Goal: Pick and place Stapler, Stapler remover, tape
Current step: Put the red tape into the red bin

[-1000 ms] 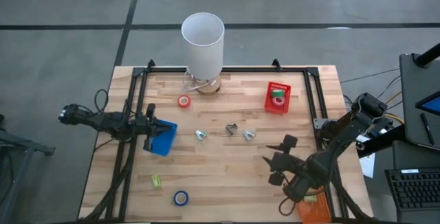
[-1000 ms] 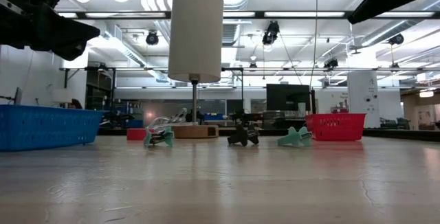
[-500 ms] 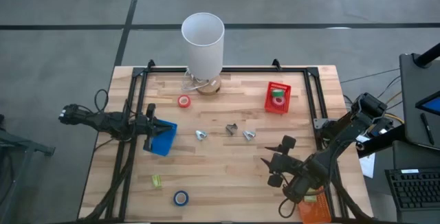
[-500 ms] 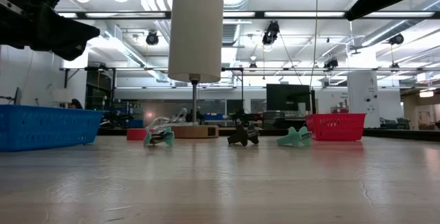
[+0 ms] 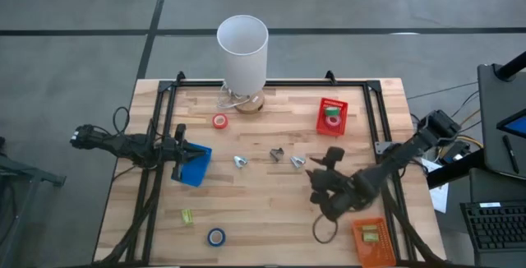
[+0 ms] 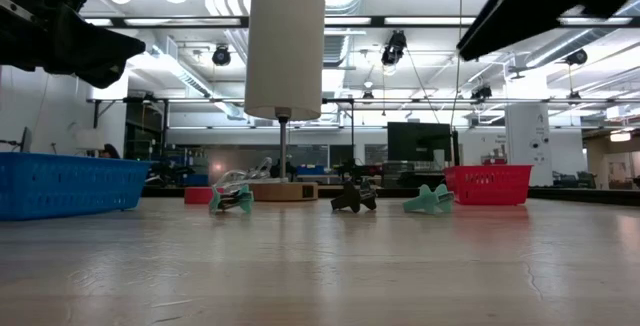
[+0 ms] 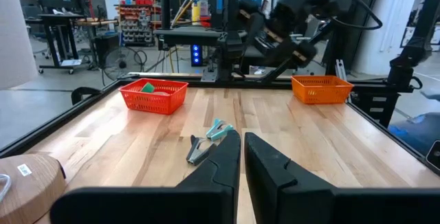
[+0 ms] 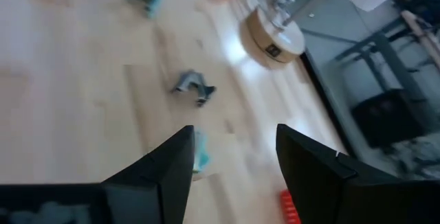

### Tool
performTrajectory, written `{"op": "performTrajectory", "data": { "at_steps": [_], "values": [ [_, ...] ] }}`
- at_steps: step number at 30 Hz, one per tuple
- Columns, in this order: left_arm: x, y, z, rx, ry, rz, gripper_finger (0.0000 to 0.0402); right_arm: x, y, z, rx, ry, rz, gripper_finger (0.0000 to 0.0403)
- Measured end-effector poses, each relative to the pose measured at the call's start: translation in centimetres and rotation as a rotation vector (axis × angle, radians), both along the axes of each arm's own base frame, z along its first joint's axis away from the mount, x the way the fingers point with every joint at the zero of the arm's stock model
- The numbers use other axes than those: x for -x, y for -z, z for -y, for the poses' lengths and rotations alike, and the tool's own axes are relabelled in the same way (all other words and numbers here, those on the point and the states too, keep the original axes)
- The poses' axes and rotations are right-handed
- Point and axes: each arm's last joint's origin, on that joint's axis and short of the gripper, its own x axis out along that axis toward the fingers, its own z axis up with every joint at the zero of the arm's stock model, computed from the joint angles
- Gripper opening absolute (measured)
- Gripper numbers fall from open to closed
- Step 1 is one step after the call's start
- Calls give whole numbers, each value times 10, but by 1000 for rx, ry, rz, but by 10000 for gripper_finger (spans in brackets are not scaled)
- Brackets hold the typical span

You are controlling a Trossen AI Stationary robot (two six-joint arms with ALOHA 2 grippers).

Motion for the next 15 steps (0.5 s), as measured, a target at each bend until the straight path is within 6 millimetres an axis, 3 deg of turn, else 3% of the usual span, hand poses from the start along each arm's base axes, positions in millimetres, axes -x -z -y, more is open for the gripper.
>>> {"op": "performTrajectory", "data": {
  "at_steps": [15],
  "values": [
    [0, 0, 0, 0, 0, 0, 26, -34, 5, 92, 31, 146, -234, 187]
  ]
}}
